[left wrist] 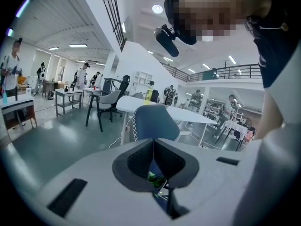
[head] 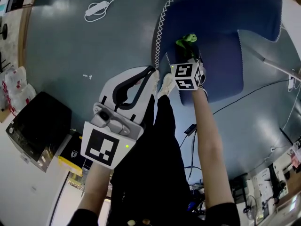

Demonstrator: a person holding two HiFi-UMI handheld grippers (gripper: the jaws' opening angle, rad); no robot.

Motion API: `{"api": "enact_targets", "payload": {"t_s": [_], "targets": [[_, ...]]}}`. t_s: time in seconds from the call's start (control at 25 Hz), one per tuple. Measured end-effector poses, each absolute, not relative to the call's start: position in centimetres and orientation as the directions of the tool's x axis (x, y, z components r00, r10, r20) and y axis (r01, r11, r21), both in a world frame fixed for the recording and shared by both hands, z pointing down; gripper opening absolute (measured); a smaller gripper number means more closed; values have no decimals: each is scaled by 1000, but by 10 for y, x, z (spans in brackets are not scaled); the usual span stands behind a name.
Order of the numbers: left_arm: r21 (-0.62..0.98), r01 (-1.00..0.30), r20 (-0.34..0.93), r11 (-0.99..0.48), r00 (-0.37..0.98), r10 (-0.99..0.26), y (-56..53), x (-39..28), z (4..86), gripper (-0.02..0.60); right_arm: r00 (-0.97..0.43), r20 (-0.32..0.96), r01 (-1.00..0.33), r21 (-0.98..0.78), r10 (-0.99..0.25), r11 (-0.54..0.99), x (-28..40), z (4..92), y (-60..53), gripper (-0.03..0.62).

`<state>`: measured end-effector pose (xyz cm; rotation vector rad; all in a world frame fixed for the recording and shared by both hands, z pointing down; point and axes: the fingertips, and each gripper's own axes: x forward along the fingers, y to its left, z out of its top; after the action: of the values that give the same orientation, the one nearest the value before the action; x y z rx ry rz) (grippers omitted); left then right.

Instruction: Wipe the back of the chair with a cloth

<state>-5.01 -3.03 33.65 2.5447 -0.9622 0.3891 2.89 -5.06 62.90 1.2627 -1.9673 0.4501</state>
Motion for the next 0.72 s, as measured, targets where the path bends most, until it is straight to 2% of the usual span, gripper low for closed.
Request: {"api": "enact_targets", "payload": {"t_s": [0.36, 0.52, 0.72], "targets": [[249, -680, 383, -690, 723, -574, -36, -45, 340, 8, -221, 791, -889, 76, -570, 451, 38, 652, -44, 54], [240, -676, 384, -696, 725, -572, -32, -45, 335, 8, -217, 752, -903, 87, -622, 421, 43, 627, -46, 54], [234, -682, 369, -693, 722, -585, -31, -46, 322, 8, -211, 651, -925, 108, -729, 365, 55, 553, -51, 54]]}}
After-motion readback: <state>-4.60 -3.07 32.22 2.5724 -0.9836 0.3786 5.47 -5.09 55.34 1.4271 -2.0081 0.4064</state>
